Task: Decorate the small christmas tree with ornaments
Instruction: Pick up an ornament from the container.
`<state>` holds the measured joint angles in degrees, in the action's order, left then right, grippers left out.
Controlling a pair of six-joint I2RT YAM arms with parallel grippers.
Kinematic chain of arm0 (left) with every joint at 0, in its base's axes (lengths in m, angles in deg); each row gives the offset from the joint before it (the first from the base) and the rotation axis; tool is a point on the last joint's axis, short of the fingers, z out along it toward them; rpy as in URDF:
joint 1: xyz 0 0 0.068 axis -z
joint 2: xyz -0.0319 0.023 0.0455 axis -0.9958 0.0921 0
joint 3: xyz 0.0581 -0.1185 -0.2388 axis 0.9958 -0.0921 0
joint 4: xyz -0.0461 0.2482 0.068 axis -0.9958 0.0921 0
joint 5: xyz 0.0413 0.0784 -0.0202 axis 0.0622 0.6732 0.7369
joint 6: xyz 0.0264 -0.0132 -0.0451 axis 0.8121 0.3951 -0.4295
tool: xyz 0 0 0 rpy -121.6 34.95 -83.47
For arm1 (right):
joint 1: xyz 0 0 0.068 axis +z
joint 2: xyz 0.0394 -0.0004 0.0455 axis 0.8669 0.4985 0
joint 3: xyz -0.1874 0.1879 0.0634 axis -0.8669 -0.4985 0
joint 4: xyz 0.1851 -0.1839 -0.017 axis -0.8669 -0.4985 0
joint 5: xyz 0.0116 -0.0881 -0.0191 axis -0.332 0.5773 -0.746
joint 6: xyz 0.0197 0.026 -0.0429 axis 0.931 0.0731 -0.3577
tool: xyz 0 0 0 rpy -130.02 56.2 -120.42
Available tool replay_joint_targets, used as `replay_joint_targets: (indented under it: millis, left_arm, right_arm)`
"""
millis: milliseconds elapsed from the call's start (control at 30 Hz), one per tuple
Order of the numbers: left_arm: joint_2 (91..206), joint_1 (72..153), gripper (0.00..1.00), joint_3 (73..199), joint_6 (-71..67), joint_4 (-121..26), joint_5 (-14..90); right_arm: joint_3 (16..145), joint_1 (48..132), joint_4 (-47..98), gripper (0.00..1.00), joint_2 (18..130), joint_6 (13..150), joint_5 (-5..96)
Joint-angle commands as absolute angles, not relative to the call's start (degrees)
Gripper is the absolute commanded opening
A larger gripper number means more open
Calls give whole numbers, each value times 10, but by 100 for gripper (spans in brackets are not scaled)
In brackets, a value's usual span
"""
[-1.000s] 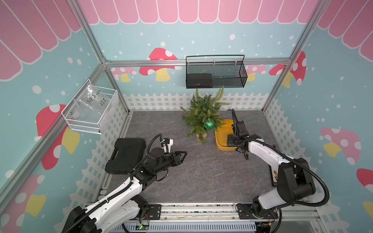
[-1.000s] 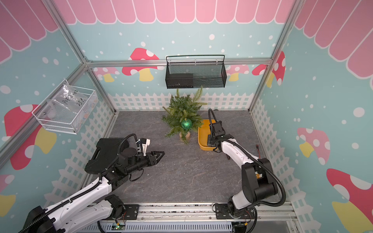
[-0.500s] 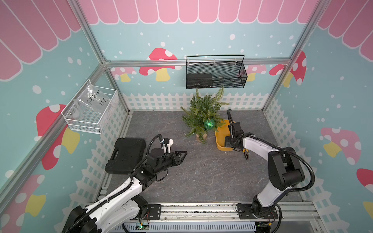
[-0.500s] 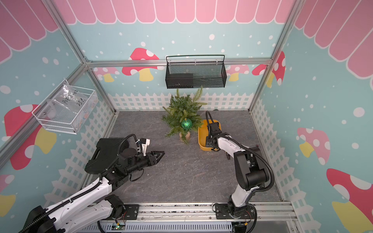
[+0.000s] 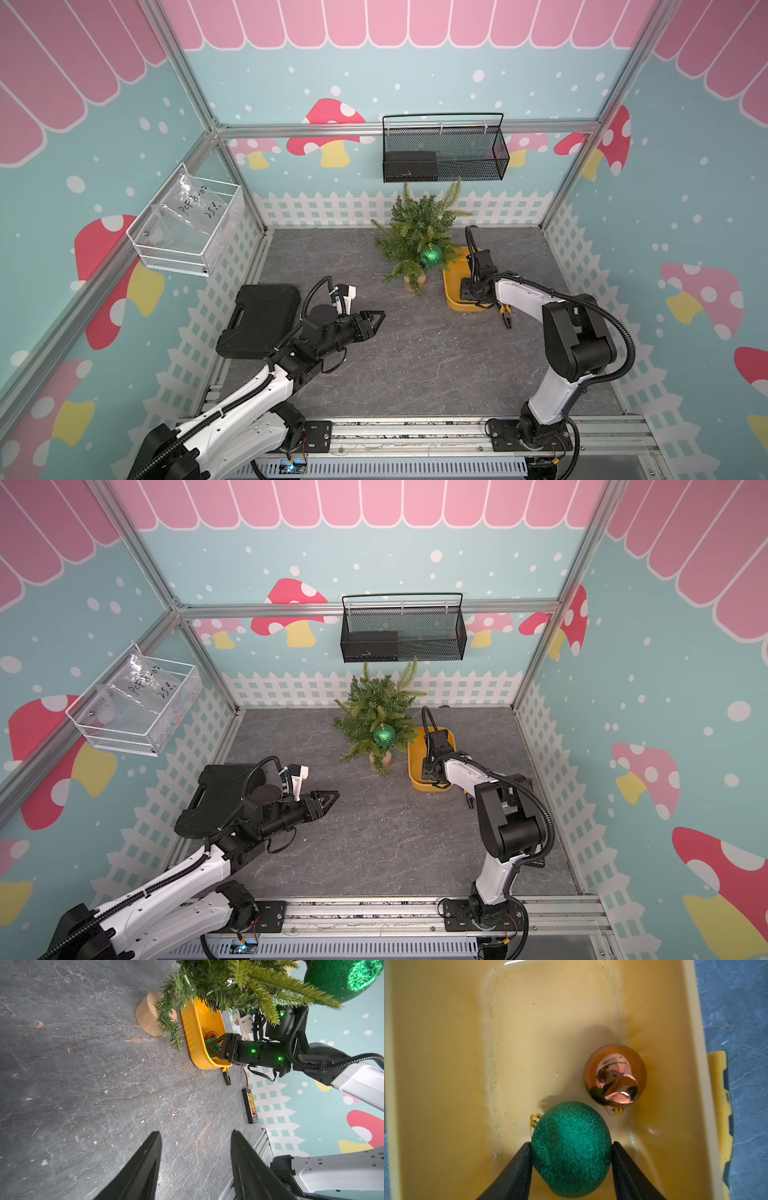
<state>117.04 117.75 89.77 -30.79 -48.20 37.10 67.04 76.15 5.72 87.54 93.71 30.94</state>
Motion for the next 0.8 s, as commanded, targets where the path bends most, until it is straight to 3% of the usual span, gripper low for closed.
replay_joint_targets:
  millis: [0,567,767]
  left_arm:
    - [1171,1178,56,894,-316,-491,376]
    - [1170,1179,56,957,-306,-478,354]
    - [1169,1190,56,999,-302,-472,344]
  right_arm:
    - [673,759,60,52,874,932,324]
    - [599,753,30,51,527,938,262]
    - [624,754,-28,51,457,922,233]
